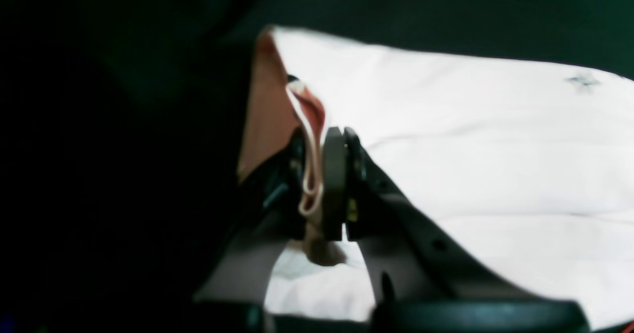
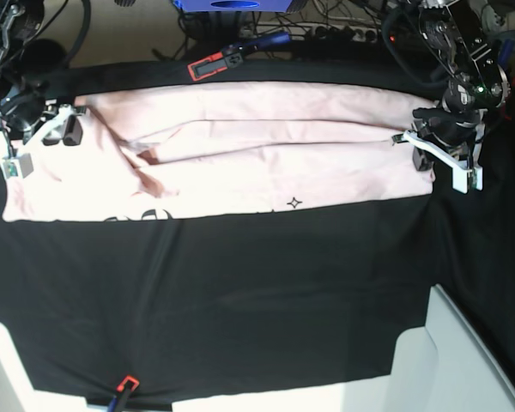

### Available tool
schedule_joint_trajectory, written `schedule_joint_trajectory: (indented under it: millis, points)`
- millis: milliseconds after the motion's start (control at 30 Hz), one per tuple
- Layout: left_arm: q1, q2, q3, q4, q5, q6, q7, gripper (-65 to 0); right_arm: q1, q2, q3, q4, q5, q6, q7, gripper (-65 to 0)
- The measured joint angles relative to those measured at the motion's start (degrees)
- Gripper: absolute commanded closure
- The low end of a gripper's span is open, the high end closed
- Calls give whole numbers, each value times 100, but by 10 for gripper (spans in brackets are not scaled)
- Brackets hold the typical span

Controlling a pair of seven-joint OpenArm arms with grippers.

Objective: Fold the T-shirt properly
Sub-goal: 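Hold both strip ends and pull them taut with both grippers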

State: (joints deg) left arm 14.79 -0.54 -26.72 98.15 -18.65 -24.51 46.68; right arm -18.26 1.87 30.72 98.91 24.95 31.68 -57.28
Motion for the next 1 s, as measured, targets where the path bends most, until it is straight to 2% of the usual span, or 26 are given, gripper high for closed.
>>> schedule_joint_trajectory:
  millis: [267,567,733,1000]
  points:
    - [35,142,46,-83,-26,9,-20,0,-33,0,0,0,-4,0,-13,-252]
    - [-142,-48,-4,-754,9,9,-42,0,-111,-2,-2,-4,-24,2,-17,-252]
    - [-225,-92,-330,-911,-39,4,-61,0,-114,0,0,-4,-28,0,-17,-252]
    - [-334,-186,-297,-1534,-42,7,-105,0,-114,-2,0,-4,-24,2,-17,-252]
